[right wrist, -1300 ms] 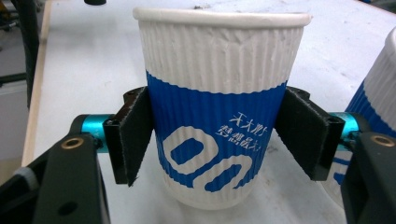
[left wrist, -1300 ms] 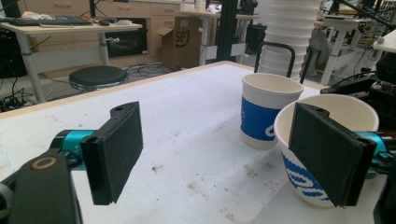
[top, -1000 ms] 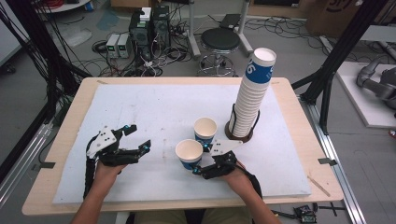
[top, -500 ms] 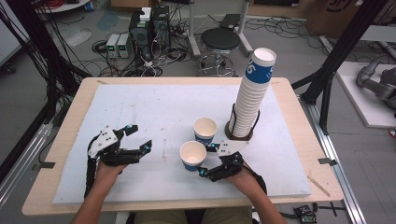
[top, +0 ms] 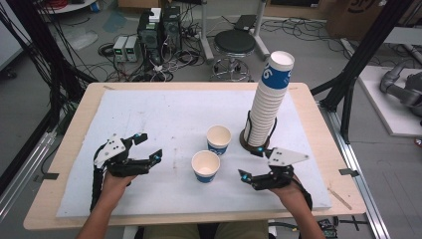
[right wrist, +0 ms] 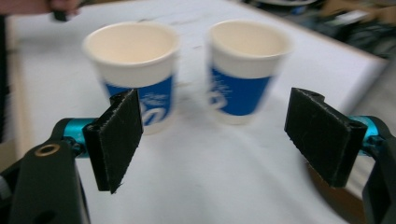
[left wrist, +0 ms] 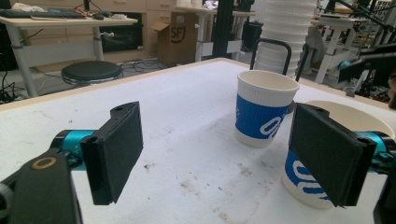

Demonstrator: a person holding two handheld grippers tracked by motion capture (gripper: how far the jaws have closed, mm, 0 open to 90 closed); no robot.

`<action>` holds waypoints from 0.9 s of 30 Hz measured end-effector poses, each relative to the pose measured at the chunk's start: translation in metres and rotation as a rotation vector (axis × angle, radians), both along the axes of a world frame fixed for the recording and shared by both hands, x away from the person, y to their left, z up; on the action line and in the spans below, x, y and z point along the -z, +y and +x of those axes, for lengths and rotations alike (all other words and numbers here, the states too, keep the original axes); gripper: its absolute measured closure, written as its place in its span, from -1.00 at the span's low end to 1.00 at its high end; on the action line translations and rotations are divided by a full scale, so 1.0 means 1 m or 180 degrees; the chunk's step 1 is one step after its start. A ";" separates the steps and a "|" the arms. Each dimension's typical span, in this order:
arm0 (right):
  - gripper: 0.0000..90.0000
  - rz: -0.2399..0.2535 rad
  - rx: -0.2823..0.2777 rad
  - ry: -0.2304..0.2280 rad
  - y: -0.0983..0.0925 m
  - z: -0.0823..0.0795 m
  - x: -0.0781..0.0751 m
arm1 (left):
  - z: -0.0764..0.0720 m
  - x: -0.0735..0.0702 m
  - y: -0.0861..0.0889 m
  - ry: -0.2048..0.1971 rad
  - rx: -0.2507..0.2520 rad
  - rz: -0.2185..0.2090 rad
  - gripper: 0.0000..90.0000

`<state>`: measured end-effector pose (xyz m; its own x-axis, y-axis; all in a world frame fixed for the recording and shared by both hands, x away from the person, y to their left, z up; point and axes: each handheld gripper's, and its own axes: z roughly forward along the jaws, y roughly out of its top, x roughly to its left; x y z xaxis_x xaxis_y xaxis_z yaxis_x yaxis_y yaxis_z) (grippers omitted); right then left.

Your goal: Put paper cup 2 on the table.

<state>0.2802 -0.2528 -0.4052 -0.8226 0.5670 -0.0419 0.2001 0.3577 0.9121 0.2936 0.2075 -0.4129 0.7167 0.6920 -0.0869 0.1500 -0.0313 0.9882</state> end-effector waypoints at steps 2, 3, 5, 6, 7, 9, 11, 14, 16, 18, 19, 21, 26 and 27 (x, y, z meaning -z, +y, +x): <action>-0.56 0.0064 0.0189 -0.0076 -0.011 -0.002 -0.004 | 0.000 0.000 0.000 0.0001 0.0000 -0.0004 -0.61; -0.56 0.0097 0.0275 -0.0106 -0.018 -0.003 -0.007 | 0.000 0.000 0.000 0.0005 0.0002 -0.0005 -0.61; -0.56 0.0129 0.0414 -0.0182 -0.028 -0.005 -0.011 | 0.001 0.000 0.000 0.0012 -0.0004 -0.0017 -0.61; -0.56 0.0134 0.0476 -0.0210 -0.034 -0.006 -0.013 | 0.001 0.000 0.000 0.0014 -0.0007 -0.0019 -0.61; -0.56 0.0146 0.0516 -0.0222 -0.038 -0.007 -0.014 | 0.002 0.000 0.000 0.0015 -0.0005 -0.0018 -0.61; -0.56 0.0163 0.0586 -0.0237 -0.046 -0.009 -0.016 | 0.002 0.000 0.000 0.0015 -0.0012 -0.0033 -0.61; -0.56 0.0179 0.0630 -0.0253 -0.051 -0.010 -0.017 | 0.002 0.000 0.000 0.0011 -0.0016 -0.0037 -0.61; -0.56 0.0194 0.0703 -0.0285 -0.060 -0.012 -0.018 | 0.003 -0.001 0.000 0.0009 -0.0018 -0.0039 -0.61; -0.56 0.0223 0.0747 -0.0302 -0.065 -0.013 -0.019 | 0.002 -0.001 -0.001 0.0008 -0.0025 -0.0049 -0.61; -0.56 0.0233 0.0819 -0.0325 -0.068 -0.014 -0.019 | 0.002 -0.001 -0.001 0.0003 -0.0028 -0.0039 -0.61; -0.56 0.0232 0.0871 -0.0339 -0.071 -0.015 -0.020 | 0.002 -0.001 -0.001 0.0003 -0.0030 -0.0040 -0.61; -0.56 0.0245 0.0968 -0.0357 -0.073 -0.017 -0.020 | 0.002 -0.001 -0.001 0.0001 -0.0029 -0.0044 -0.61; -0.56 0.0246 0.1201 -0.0362 -0.079 -0.021 -0.020 | 0.001 -0.003 0.000 -0.0026 -0.0029 -0.0052 -0.61; -0.56 0.0240 0.1227 -0.0373 -0.082 -0.022 -0.019 | 0.001 -0.003 0.000 -0.0029 -0.0031 -0.0060 -0.61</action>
<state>0.2582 -0.3344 -0.3859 -0.5414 0.8379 -0.0693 0.1997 0.2082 0.9575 0.2943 0.2074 -0.4102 0.7106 0.6974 -0.0934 0.1413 -0.0114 0.9899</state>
